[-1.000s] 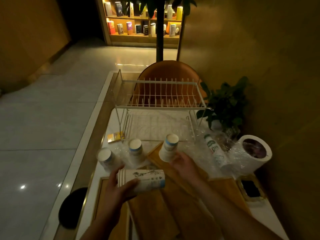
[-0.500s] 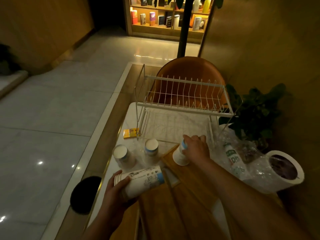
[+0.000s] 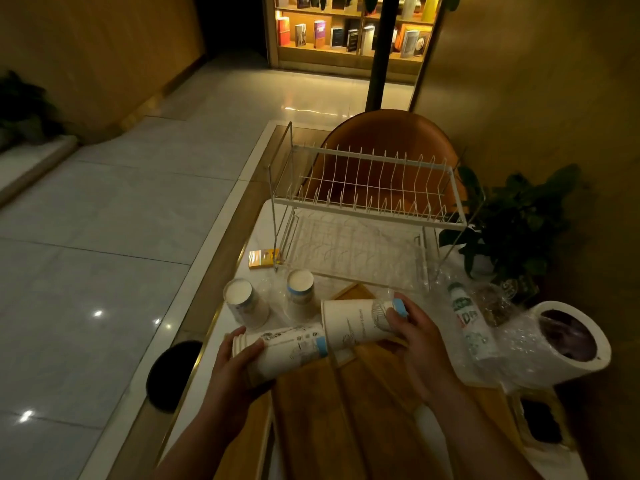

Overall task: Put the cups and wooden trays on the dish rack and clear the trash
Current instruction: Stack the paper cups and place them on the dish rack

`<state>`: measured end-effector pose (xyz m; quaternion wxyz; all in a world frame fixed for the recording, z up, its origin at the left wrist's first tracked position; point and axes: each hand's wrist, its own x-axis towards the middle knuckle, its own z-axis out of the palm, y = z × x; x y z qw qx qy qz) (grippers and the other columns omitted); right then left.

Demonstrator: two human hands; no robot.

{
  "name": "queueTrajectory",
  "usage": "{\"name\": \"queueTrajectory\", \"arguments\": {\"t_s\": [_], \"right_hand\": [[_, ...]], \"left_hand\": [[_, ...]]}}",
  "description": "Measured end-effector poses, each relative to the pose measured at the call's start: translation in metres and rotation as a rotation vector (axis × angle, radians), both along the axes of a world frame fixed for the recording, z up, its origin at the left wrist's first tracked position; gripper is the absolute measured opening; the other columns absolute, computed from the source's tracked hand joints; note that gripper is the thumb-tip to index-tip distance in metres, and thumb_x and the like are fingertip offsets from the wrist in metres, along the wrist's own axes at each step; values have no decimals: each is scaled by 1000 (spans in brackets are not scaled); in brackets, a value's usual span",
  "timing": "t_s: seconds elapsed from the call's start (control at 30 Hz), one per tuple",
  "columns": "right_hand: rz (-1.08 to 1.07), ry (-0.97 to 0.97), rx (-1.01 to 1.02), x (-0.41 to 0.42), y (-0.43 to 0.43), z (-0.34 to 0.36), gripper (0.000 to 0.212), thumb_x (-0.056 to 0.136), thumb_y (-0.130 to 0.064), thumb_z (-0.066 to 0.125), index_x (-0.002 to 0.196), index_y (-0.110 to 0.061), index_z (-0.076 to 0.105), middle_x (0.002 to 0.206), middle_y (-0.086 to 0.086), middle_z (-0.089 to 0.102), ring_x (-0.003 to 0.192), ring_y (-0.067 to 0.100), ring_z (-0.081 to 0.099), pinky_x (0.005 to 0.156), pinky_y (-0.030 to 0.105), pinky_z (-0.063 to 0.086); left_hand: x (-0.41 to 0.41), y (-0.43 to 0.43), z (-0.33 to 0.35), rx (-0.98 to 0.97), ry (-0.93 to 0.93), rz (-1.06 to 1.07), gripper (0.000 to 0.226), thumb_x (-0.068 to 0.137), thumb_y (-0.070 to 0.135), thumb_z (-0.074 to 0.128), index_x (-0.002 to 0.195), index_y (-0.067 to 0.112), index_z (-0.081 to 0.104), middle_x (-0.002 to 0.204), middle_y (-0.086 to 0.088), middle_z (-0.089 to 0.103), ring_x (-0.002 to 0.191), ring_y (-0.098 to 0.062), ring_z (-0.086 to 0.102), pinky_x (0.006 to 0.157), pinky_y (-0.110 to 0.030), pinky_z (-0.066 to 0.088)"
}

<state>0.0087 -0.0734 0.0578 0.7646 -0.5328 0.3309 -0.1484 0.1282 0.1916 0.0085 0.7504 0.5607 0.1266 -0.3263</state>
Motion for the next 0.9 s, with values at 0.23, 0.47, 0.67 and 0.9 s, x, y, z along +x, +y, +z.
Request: {"name": "queueTrajectory", "arguments": {"t_s": [0.23,0.47,0.67,0.9], "right_hand": [[103,36,-33,-1,10,-1,50,85,-13,67,133,-20,54,122,10,63,104,24,67,72,30,59],[189,29,145,3,53,-20,55,70,-25,75,123,-21,59,113,11,70,100,27,71,79,39,59],[238,9,131,-2,63,-25,47,72,-25,76,117,-24,63,109,6,73,99,26,71,74,33,58],[410,123,-81,26,72,-39,35,79,-21,78,109,-33,63,115,6,64,101,26,68,75,37,61]], "left_hand": [[-8,5,7,-13,-75,-13,52,80,25,76,126,37,57,132,-11,57,112,-41,63,79,-56,59],[-21,-3,24,-30,-143,-73,52,84,38,64,134,30,53,137,-8,50,122,-37,55,94,-64,51],[-28,2,21,-23,-137,-142,55,75,39,73,127,32,54,132,-10,54,113,-40,62,83,-63,56],[-24,18,0,3,-94,-100,74,53,28,92,117,42,58,127,-12,57,108,-41,64,76,-59,59]]}}
